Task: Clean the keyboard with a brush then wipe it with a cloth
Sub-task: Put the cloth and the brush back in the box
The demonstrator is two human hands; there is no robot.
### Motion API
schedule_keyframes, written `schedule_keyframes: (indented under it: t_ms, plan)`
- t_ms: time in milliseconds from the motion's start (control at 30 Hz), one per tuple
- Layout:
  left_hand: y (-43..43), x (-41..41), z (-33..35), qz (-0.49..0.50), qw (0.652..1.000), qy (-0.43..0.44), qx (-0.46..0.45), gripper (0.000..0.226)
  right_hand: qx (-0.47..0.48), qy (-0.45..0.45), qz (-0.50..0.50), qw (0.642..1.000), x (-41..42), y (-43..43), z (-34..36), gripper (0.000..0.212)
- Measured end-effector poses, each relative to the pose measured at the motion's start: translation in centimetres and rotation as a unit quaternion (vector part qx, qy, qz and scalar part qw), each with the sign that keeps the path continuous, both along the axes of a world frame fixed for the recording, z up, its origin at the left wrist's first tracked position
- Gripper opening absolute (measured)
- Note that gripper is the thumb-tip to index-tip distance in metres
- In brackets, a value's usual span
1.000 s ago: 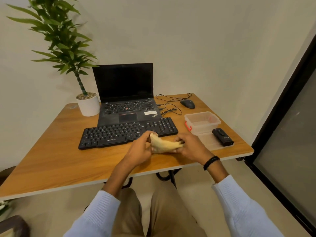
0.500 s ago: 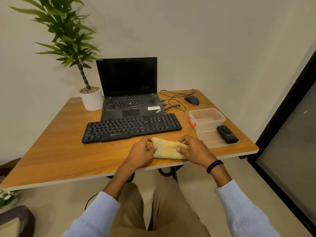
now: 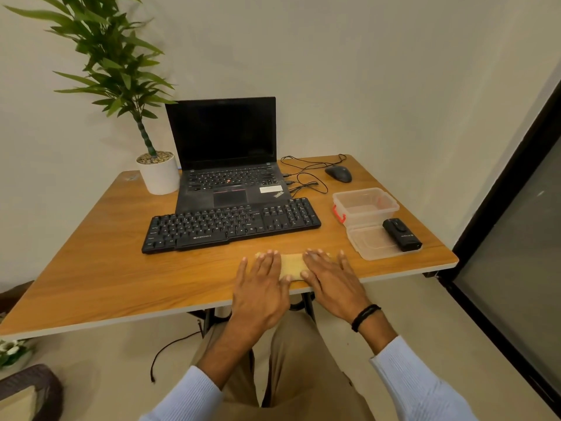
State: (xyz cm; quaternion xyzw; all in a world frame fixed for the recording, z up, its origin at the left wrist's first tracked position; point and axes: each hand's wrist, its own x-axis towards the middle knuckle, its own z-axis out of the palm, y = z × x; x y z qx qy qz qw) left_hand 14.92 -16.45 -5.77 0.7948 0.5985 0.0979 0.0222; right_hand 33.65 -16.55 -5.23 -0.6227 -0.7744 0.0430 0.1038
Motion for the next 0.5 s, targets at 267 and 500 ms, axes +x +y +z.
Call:
schedule_keyframes:
  t_ms: [267, 500]
  plan:
    - [-0.2, 0.7, 0.6, 0.024, 1.0, -0.006, -0.006, 0.066, 0.021, -0.022, 0.004, 1.0, -2.3, -0.6, -0.2, 0.068]
    - [0.5, 0.2, 2.2, 0.199, 0.979, -0.029, 0.017, 0.074, 0.088, 0.055, -0.207, 0.973, -0.8, 0.4, 0.4, 0.052]
